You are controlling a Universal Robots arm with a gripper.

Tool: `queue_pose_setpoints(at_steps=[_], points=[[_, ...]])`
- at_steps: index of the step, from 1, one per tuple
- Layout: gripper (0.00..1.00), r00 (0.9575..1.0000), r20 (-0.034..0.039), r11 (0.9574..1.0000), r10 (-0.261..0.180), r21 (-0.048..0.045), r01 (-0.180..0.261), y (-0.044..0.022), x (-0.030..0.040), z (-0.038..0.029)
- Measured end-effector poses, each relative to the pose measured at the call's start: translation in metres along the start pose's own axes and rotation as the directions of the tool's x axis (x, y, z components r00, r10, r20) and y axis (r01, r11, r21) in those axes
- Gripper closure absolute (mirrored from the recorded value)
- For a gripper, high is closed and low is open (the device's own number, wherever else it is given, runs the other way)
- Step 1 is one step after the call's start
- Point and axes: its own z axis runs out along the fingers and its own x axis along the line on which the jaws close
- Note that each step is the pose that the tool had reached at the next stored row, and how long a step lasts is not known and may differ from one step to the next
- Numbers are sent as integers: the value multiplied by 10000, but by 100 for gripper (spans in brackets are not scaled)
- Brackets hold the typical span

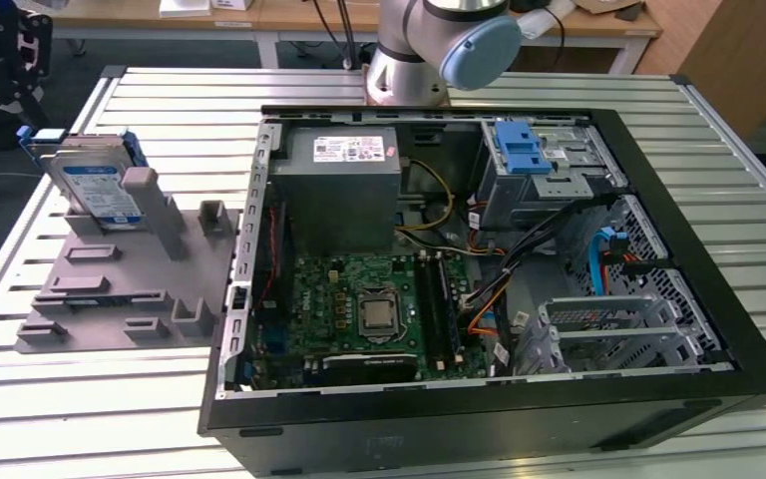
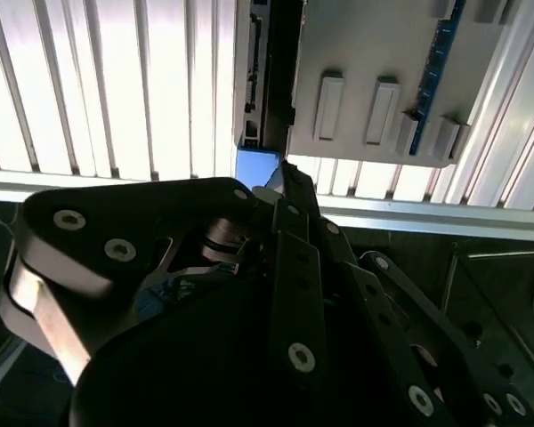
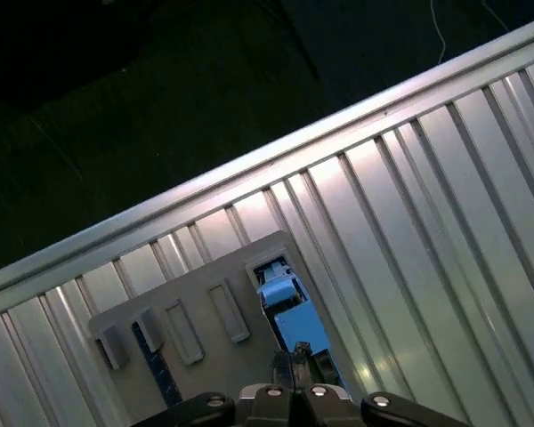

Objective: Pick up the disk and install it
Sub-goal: 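Pick up the disk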

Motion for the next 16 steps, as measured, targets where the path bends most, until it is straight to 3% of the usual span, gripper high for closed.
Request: queue_pose_setpoints(at_steps=[4, 8, 12, 16], points=[[89, 9973, -8, 9973, -735, -13, 735, 0, 0, 7], [89, 9894, -16, 9894, -1449, -26, 1449, 0, 0, 12], [89, 9761, -23, 9761, -2173, -39, 2173, 0, 0, 18], [89, 9584, -29, 9584, -2852, -53, 2852, 0, 1, 25]])
